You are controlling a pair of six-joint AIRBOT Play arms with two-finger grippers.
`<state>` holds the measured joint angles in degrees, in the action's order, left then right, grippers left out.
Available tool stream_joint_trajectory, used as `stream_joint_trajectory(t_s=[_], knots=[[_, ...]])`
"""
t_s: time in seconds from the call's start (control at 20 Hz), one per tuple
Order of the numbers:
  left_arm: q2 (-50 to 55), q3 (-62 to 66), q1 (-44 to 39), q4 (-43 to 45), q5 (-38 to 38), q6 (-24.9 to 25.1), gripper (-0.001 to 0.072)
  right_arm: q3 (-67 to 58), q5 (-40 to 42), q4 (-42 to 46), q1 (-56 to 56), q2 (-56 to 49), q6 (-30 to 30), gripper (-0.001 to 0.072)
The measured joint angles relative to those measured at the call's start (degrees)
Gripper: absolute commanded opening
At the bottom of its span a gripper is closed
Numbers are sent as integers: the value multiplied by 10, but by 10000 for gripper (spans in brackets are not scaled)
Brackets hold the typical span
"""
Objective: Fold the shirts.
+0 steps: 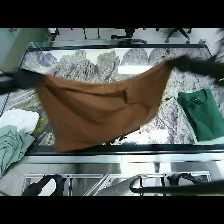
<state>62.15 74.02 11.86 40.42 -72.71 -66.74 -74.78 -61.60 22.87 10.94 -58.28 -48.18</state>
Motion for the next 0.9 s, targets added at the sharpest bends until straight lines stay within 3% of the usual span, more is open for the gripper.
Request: stream_joint_trajectory(t_s=[0.2,0.5,0.7,0.9], knots=[[153,-45,-69,52,64,11,13,64,72,-9,-23,-126,25,19],[347,51,-90,71,54,2,13,78,129,-19,-31,-239,54,20],[407,139,-94,74,30,-21,13,56,150,-24,-31,-255,68,19],[402,255,-97,64,-32,-38,13,-22,110,-37,-26,-224,74,19]])
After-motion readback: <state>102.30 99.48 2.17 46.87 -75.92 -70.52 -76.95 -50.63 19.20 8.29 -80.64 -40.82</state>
